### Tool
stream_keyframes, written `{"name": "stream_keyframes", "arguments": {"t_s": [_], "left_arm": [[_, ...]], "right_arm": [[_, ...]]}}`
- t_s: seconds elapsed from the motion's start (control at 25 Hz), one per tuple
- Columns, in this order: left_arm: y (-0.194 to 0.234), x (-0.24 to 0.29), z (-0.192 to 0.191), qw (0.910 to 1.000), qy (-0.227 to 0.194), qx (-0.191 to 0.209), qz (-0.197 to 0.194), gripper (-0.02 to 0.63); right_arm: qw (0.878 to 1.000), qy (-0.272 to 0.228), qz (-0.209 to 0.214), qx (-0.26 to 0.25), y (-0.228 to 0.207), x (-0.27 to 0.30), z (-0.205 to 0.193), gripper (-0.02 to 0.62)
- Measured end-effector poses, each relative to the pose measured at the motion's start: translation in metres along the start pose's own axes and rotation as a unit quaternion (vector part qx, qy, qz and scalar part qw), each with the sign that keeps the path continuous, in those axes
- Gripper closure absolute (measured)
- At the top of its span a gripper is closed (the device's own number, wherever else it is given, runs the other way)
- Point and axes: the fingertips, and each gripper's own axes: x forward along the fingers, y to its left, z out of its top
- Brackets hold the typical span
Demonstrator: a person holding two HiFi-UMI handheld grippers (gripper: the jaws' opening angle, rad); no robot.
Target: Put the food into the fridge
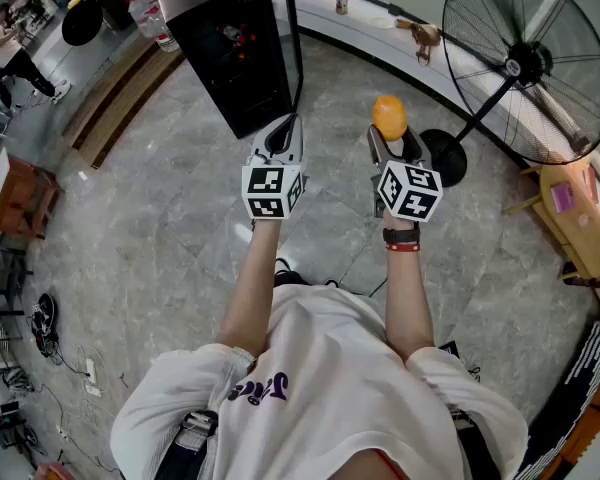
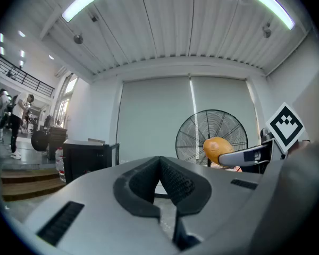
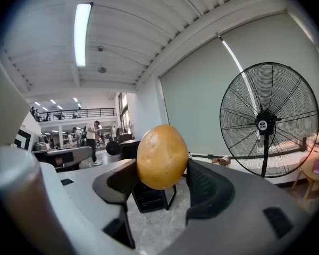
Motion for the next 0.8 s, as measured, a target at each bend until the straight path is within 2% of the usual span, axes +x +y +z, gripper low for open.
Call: {"name": "stream_keyframes", "arguments": {"t_s": [0.4,0.8], "left_arm": [[-0.018,-0.016,-0.017,0.9996,0.008,-0.011,0.024,0.588],[0.008,-0.014,-0.036,0.9984,0.012,-0.030,0.046,0.588]], "right_arm": [[1.000,0.001,0.022,0.016,-0.007,-0.013,-0.012,0.295],[0.997,0.019,0.065,0.030,0.018,0.025,-0.030,0.293]]}}
